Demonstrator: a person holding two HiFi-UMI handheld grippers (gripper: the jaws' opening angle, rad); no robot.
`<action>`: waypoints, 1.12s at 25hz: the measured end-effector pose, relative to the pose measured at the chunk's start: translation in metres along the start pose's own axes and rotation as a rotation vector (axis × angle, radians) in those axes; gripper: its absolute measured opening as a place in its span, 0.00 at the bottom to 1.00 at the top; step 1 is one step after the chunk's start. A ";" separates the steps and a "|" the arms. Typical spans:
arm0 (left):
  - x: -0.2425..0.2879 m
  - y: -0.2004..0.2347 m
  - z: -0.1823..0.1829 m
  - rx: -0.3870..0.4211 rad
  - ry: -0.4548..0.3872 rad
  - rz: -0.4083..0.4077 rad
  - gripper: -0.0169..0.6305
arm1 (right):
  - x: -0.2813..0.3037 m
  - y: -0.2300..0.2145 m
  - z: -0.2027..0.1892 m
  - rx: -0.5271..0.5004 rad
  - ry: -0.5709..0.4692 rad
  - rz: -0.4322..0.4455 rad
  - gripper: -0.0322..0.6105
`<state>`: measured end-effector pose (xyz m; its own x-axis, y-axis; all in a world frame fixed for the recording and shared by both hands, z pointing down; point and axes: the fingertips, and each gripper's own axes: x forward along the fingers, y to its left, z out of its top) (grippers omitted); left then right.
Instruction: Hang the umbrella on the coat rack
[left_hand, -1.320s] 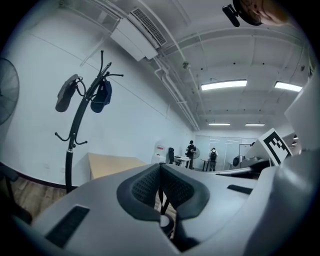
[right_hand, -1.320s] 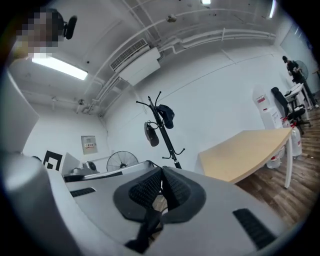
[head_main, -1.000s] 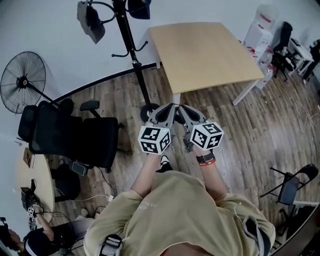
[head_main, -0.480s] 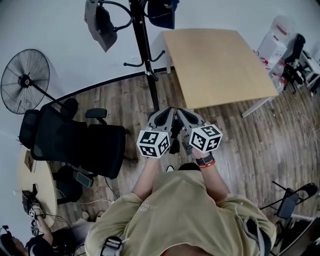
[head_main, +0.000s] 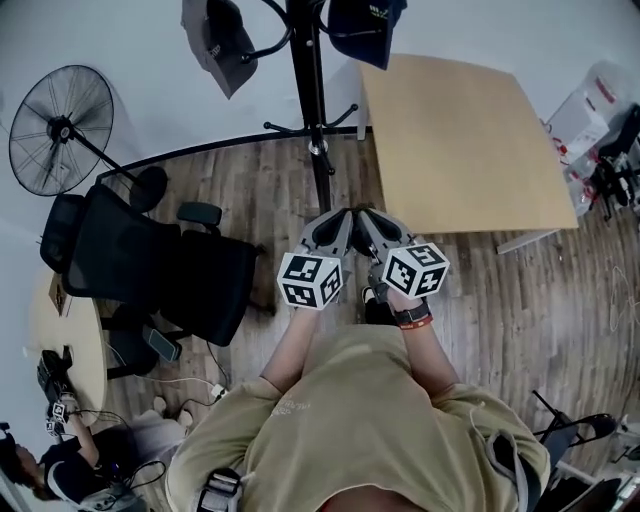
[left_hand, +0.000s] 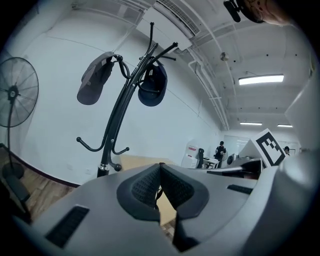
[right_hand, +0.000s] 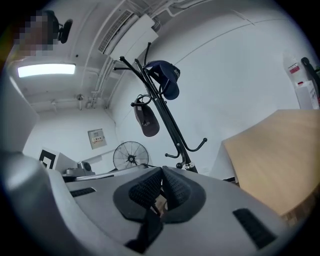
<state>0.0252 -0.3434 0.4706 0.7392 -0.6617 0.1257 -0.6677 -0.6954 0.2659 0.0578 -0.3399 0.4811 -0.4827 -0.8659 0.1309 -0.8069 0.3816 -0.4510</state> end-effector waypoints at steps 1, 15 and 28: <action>0.008 0.005 0.001 -0.002 -0.001 0.013 0.06 | 0.007 -0.007 0.002 -0.001 0.011 0.012 0.08; 0.070 0.078 -0.003 -0.091 0.008 0.190 0.06 | 0.090 -0.053 0.008 0.021 0.150 0.165 0.08; 0.101 0.122 -0.009 -0.084 0.043 0.261 0.06 | 0.141 -0.078 0.010 0.041 0.196 0.195 0.08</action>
<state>0.0189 -0.4924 0.5244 0.5477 -0.8014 0.2405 -0.8274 -0.4762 0.2976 0.0561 -0.4945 0.5259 -0.6875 -0.6969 0.2041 -0.6794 0.5182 -0.5195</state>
